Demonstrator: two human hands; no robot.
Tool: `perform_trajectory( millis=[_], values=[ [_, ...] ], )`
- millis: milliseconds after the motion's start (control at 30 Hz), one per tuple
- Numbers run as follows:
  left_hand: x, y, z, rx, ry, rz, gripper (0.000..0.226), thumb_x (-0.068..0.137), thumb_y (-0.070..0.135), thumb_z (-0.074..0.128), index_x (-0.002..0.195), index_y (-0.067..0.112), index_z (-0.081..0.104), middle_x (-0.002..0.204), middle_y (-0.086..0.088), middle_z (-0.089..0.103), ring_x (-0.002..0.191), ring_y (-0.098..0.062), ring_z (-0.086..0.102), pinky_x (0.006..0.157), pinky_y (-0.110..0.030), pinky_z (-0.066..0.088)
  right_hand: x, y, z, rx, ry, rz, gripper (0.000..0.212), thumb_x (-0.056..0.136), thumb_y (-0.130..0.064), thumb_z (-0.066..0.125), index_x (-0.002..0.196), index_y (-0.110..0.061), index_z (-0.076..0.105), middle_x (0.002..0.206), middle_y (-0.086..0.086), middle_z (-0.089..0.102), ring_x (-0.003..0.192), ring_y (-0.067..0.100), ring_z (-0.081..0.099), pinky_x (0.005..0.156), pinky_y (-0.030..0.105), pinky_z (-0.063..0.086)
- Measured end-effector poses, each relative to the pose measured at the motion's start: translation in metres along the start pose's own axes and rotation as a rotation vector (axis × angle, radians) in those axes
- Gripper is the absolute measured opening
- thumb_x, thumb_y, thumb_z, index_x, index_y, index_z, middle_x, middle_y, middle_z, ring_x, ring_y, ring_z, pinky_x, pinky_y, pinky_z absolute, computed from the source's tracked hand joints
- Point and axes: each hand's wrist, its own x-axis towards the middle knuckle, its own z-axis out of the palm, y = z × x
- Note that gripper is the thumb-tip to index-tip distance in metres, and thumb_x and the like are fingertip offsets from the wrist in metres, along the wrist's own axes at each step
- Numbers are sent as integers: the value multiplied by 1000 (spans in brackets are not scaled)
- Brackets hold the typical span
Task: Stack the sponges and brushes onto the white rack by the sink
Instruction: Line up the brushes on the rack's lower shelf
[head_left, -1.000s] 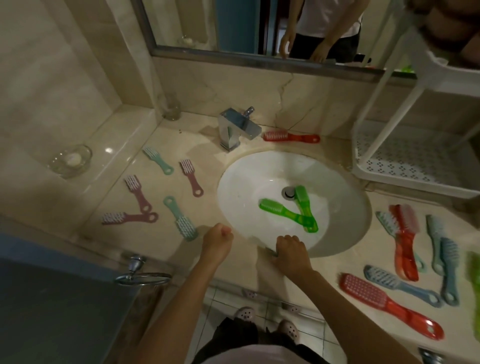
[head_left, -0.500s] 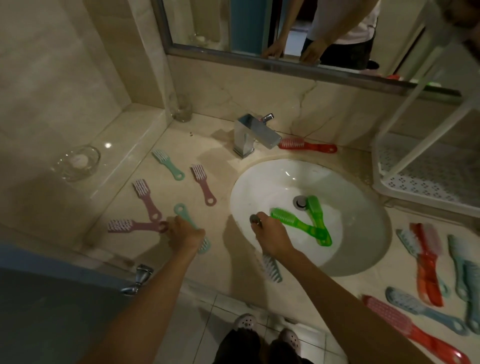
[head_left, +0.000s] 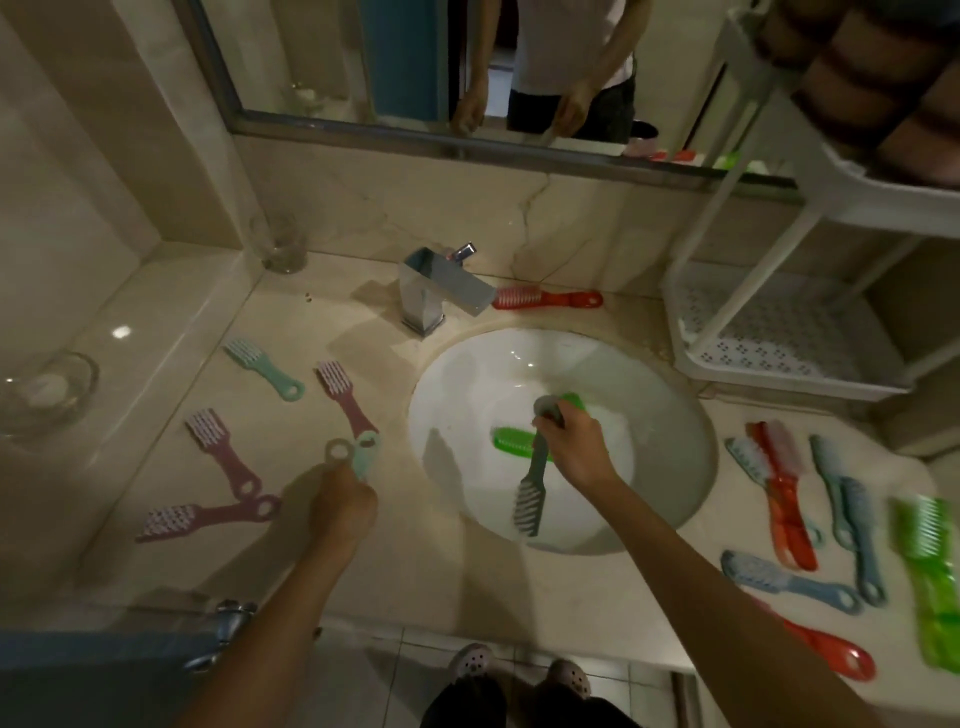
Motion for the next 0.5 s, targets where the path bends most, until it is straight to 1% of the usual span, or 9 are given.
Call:
perform_trajectory(
  millis=[33,67,133,167,200,233,300,400,500],
  values=[
    [-2,12,1,-57,-28,31,35,90,1,43,124,-3,49,119,-27,58,110,-41,56,92,-41,44,1,1,-10,23,18,10,16,91,-8,51,81,4,52,83,25,58,81,37,61,73,41,48],
    [-4,25,3,-102,-74,75,36,90,0,41,126,-1,47,120,-26,57,109,-41,56,91,-41,44,2,3,-20,42,44,7,18,91,-8,51,75,0,50,79,24,59,76,35,61,68,35,47],
    [-10,55,7,-109,-175,191,31,90,0,40,121,-1,45,118,-26,56,106,-39,56,89,-41,45,4,8,-42,81,112,9,23,91,-5,51,69,-3,44,68,17,54,64,30,55,56,20,42],
    [-15,73,9,-75,-204,253,28,91,3,41,119,-1,45,117,-27,56,105,-39,57,87,-41,45,4,10,-54,104,154,13,22,91,-5,51,70,-1,45,67,18,52,62,30,52,55,20,40],
    [-20,90,12,-37,-223,312,26,93,6,41,117,-2,44,115,-28,57,104,-39,57,86,-41,46,6,16,-67,128,198,14,19,91,-6,51,74,2,49,70,20,53,63,32,52,56,23,40],
    [-25,108,15,-9,-241,377,25,95,11,41,116,-3,43,113,-28,58,104,-40,58,86,-41,45,5,19,-80,149,240,21,16,91,-7,50,80,4,52,73,21,55,62,31,53,56,22,41],
    [-40,146,23,32,-277,496,28,97,19,41,115,-3,43,112,-27,59,104,-40,58,84,-41,45,4,31,-110,222,331,41,11,92,-6,47,88,0,54,76,19,58,55,20,51,49,17,41],
    [-63,198,39,87,-312,620,33,98,25,40,119,0,46,113,-24,60,103,-38,59,80,-38,46,4,49,-155,407,473,100,9,93,0,42,93,-5,49,73,15,55,50,18,48,41,20,43],
    [-84,241,62,114,-343,683,32,97,26,41,120,5,48,116,-21,61,106,-36,59,88,-39,48,5,68,-199,563,605,162,15,94,1,36,94,-7,49,71,10,52,52,21,49,45,27,46]
  ],
)
